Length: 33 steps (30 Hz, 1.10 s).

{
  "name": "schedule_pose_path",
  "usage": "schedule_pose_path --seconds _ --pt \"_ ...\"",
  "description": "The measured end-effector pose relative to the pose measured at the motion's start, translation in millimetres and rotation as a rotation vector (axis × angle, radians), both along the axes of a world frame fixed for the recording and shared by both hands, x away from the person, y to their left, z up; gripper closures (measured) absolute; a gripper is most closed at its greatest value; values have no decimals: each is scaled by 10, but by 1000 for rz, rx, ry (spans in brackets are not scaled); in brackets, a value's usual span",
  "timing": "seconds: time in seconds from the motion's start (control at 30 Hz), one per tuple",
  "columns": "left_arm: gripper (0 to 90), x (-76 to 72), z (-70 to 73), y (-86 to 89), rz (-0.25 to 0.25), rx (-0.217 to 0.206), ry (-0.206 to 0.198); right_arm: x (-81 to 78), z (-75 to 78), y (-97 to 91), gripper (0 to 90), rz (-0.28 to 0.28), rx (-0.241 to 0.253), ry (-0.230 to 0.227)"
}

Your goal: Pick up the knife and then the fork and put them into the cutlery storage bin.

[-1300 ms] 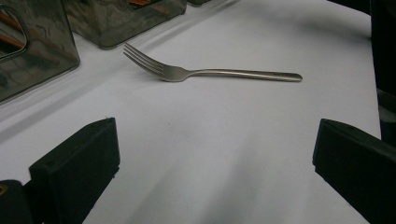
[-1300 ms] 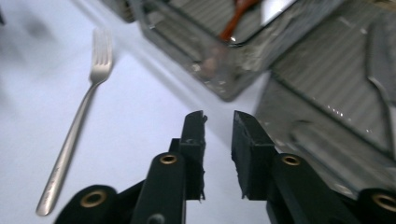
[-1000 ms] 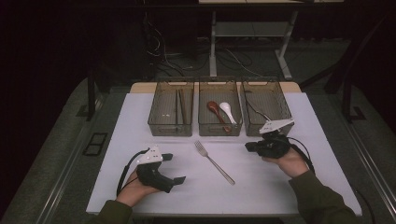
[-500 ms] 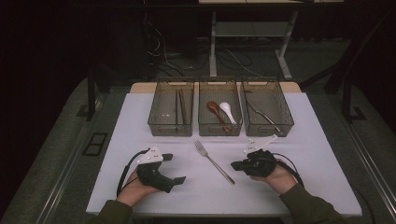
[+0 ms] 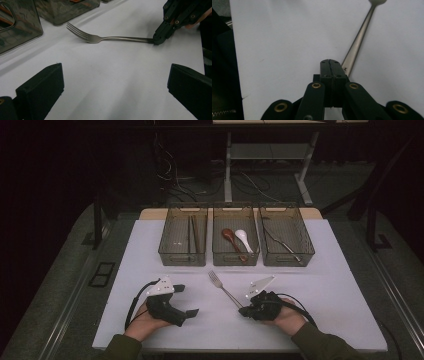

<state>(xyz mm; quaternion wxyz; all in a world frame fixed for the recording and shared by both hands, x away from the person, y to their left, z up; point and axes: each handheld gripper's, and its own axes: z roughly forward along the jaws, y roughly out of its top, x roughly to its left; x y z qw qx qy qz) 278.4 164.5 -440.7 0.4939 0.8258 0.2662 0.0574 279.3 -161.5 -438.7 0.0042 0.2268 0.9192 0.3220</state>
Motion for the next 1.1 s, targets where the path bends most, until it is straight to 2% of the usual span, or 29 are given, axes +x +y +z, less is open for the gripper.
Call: schedule_pose_path --seconds 0.17,0.27,0.3,0.4,0.47,0.7,0.8,0.87,0.93,1.0,1.1 --pt "0 -1 2 2 1 -1 -1 -7 9 2 894 9 -6 -12" --pt "0 -1 2 1 1 -1 0 5 17 -18 894 6 -39 -47" --pt "0 -1 1 1 1 0 0 2 21 -20 894 1 -35 -39" --pt "0 -2 2 0 0 0 0 30 22 -53 894 -2 -45 -54" --pt "0 -3 2 0 1 0 -1 55 23 -82 894 -16 -58 -69" --pt "0 -1 2 -2 2 0 -1 148 18 -172 894 -53 -61 -75" --pt "0 -1 1 -2 2 -1 0 155 23 -167 887 -49 -61 -50" --pt "0 -1 1 -2 8 -2 1 184 63 -167 794 -53 -53 -28" --pt "0 -1 -2 -2 12 -5 1 230 126 -146 743 -58 -44 -2" --pt "0 3 -6 -1 13 -4 0 300 190 -106 691 -75 -56 9" --pt "0 1 2 1 12 -5 -1 423 255 -10 658 -69 -112 37"
